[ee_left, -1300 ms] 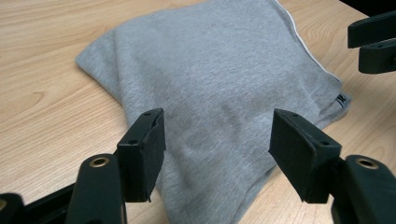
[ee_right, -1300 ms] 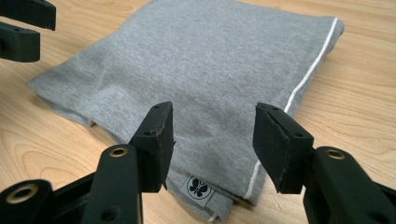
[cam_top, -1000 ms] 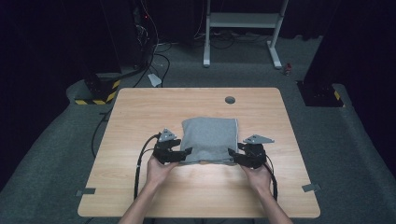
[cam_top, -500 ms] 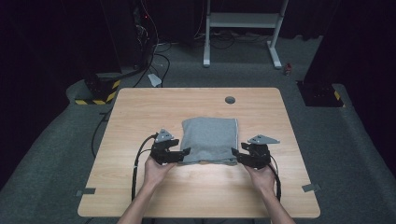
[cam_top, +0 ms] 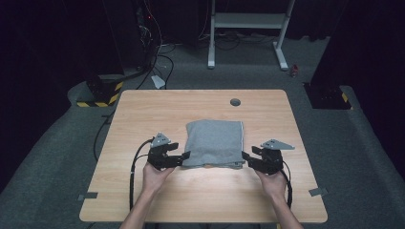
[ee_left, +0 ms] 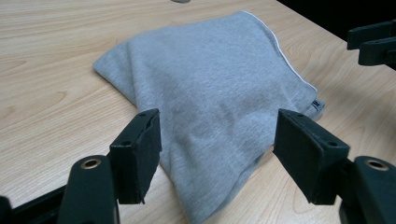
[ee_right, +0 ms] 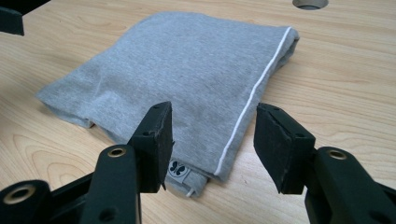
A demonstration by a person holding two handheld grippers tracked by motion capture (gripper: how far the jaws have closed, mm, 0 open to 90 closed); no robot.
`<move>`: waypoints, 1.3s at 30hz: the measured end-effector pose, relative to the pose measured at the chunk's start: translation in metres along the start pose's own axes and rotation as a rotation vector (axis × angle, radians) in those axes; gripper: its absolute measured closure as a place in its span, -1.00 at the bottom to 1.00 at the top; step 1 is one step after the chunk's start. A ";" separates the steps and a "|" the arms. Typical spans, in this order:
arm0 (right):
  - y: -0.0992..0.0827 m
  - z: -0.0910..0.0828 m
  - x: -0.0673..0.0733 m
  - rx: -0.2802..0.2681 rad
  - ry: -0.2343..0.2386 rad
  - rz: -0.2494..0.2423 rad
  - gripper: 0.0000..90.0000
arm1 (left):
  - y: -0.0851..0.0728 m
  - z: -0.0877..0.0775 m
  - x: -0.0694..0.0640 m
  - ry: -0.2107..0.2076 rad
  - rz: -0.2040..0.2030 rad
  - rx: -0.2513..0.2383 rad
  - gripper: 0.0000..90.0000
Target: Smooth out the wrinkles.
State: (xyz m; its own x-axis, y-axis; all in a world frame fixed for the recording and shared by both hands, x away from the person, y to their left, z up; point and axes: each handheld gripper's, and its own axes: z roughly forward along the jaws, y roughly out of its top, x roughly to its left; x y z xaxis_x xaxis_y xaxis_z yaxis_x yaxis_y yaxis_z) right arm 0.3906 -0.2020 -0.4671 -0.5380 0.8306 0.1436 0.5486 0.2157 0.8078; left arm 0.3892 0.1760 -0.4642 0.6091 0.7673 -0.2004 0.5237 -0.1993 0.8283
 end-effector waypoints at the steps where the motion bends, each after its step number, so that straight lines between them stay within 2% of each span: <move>1: -0.001 -0.001 -0.001 -0.003 0.000 0.002 0.04 | 0.000 -0.001 0.001 -0.002 -0.001 0.001 -0.29; 9: -0.005 -0.006 -0.006 -0.004 -0.010 0.025 0.04 | -0.004 -0.006 0.005 0.004 -0.016 0.000 -0.31; 30: -0.013 -0.018 -0.015 -0.021 -0.030 0.050 0.04 | -0.015 -0.024 0.018 0.038 -0.066 -0.026 -0.32; 36: -0.015 -0.021 -0.018 -0.030 -0.036 0.051 0.04 | -0.017 -0.029 0.019 0.048 -0.060 -0.026 -0.32; 39: -0.016 -0.023 -0.018 -0.030 -0.037 0.063 0.04 | -0.018 -0.031 0.020 0.048 -0.071 -0.030 -0.32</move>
State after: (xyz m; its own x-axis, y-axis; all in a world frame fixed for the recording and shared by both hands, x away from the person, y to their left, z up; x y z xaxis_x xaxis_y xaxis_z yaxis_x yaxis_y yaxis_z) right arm 0.3769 -0.2326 -0.4691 -0.4783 0.8608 0.1741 0.5610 0.1470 0.8146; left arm 0.3732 0.2140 -0.4670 0.5416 0.8073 -0.2345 0.5458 -0.1255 0.8285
